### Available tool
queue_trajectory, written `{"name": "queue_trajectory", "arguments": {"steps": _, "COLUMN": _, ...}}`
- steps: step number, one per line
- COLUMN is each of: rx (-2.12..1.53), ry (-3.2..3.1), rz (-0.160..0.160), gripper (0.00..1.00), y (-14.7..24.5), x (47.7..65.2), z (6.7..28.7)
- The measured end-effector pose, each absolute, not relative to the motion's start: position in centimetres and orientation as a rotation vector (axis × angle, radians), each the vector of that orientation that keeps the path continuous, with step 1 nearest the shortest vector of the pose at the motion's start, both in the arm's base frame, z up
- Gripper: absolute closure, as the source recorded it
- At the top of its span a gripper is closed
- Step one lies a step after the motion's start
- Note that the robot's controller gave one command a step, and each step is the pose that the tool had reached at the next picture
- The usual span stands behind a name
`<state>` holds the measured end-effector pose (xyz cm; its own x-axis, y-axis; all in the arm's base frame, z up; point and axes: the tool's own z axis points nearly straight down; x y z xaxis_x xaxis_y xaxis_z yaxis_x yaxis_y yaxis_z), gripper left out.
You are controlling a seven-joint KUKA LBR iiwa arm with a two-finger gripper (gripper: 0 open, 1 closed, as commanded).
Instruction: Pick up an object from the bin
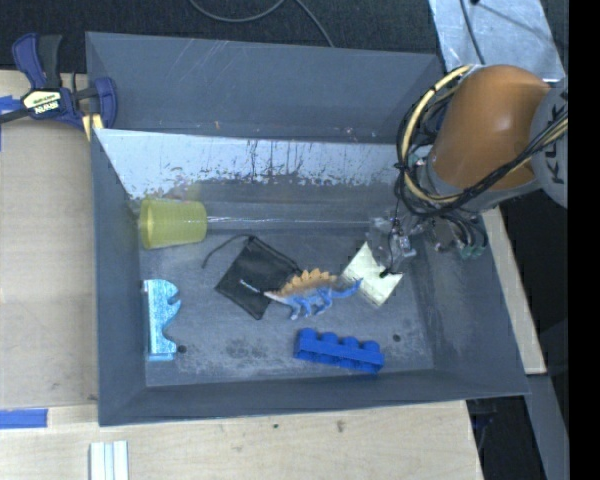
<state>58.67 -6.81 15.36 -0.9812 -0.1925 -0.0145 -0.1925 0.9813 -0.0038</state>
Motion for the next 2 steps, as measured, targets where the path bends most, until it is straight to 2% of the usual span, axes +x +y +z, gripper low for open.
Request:
{"name": "queue_trajectory", "arguments": {"steps": 1, "rx": -0.303, "ry": 3.112, "rz": -0.004, "gripper": 0.00, "y": -6.80, "x": 58.67, "z": 15.36}}
{"name": "queue_trajectory", "arguments": {"steps": 2, "rx": -0.304, "ry": 3.112, "rz": -0.004, "gripper": 0.00, "y": -6.80, "x": 58.67, "z": 15.36}}
